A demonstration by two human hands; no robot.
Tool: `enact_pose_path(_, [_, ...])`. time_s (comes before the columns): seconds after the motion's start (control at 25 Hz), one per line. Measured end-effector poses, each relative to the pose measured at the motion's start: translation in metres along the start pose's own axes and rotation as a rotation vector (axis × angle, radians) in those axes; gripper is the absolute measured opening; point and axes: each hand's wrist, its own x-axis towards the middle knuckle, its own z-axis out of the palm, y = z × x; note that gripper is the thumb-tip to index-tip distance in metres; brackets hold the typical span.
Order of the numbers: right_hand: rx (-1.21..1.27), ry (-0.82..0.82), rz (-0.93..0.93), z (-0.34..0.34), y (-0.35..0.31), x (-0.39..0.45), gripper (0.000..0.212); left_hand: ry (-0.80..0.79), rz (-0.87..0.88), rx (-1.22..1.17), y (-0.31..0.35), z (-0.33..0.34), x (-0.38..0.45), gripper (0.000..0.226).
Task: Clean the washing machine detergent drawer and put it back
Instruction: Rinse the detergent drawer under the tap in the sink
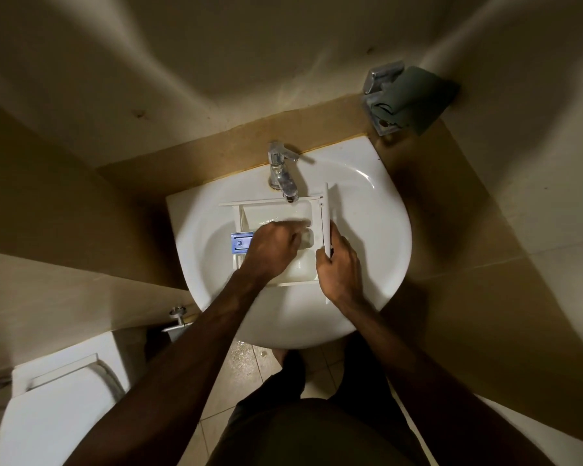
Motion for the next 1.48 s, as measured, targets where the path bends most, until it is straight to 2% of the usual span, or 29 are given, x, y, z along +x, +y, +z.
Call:
enact_pose_path(0.04, [0.000, -0.019, 0.010, -0.004, -0.001, 0.002, 0.076, 0.025, -0.016, -0.017, -0.001, -0.003, 0.000, 0.033])
enact_pose_path(0.12, [0.002, -0.065, 0.035, -0.017, -0.002, 0.009, 0.074, 0.248, -0.096, 0.014, -0.013, -0.010, -0.002, 0.029])
enact_pose_path(0.16, [0.007, -0.084, 0.047, -0.026, -0.003, 0.013, 0.070, 0.357, -0.134, 0.097, -0.020, -0.015, -0.002, 0.029])
enact_pose_path(0.2, [0.007, -0.098, 0.061, -0.035, -0.003, 0.017, 0.064, 0.397, -0.154, 0.201, -0.027, -0.020, 0.001, 0.031])
enact_pose_path(0.24, [-0.003, -0.113, 0.074, -0.044, -0.004, 0.022, 0.059, 0.351, -0.164, 0.289, -0.033, -0.023, 0.006, 0.035])
enact_pose_path(0.32, [-0.066, -0.181, 0.073, -0.059, -0.009, 0.031, 0.048, 0.118, -0.170, 0.363, -0.041, -0.023, 0.022, 0.039])
enact_pose_path(0.4, [-0.138, -0.270, 0.037, -0.065, -0.018, 0.036, 0.041, -0.072, -0.105, 0.396, -0.047, -0.019, 0.039, 0.040])
enact_pose_path(0.52, [-0.161, -0.314, 0.001, -0.063, -0.029, 0.039, 0.037, -0.197, -0.132, 0.177, -0.047, -0.016, 0.053, 0.041])
enact_pose_path(0.56, [-0.157, -0.306, -0.003, -0.063, -0.030, 0.040, 0.034, -0.176, -0.135, 0.170, -0.046, -0.015, 0.055, 0.044])
enact_pose_path(0.68, [-0.129, -0.289, 0.022, -0.063, -0.031, 0.041, 0.020, -0.046, -0.122, 0.353, -0.038, -0.011, 0.057, 0.064])
enact_pose_path(0.76, [-0.117, -0.284, 0.042, -0.063, -0.030, 0.040, 0.019, -0.059, -0.150, 0.365, -0.034, -0.008, 0.060, 0.070])
enact_pose_path(0.84, [-0.121, -0.283, 0.035, -0.065, -0.029, 0.040, 0.025, -0.107, -0.105, 0.357, -0.034, -0.006, 0.062, 0.066])
enact_pose_path(0.92, [-0.141, -0.273, 0.022, -0.068, -0.026, 0.043, 0.020, -0.142, -0.033, 0.273, -0.038, -0.005, 0.063, 0.051])
enact_pose_path(1.0, [-0.155, -0.273, 0.004, -0.070, -0.026, 0.047, 0.024, -0.188, -0.030, 0.159, -0.041, -0.008, 0.062, 0.038])
enact_pose_path(1.08, [-0.143, -0.275, 0.017, -0.071, -0.028, 0.048, 0.022, -0.175, -0.022, 0.179, -0.042, -0.010, 0.063, 0.038])
enact_pose_path(1.2, [-0.106, -0.288, 0.048, -0.071, -0.028, 0.049, 0.020, -0.109, 0.043, 0.345, -0.041, -0.007, 0.065, 0.055])
enact_pose_path(1.32, [-0.123, -0.287, 0.032, -0.073, -0.028, 0.047, 0.021, -0.091, 0.059, 0.321, -0.040, -0.005, 0.066, 0.076])
enact_pose_path(1.4, [-0.167, -0.283, -0.002, -0.074, -0.030, 0.048, 0.029, -0.075, 0.085, 0.271, -0.043, -0.002, 0.065, 0.092])
enact_pose_path(1.48, [-0.154, -0.281, 0.009, -0.075, -0.031, 0.049, 0.031, -0.046, 0.082, 0.295, -0.045, -0.002, 0.063, 0.090])
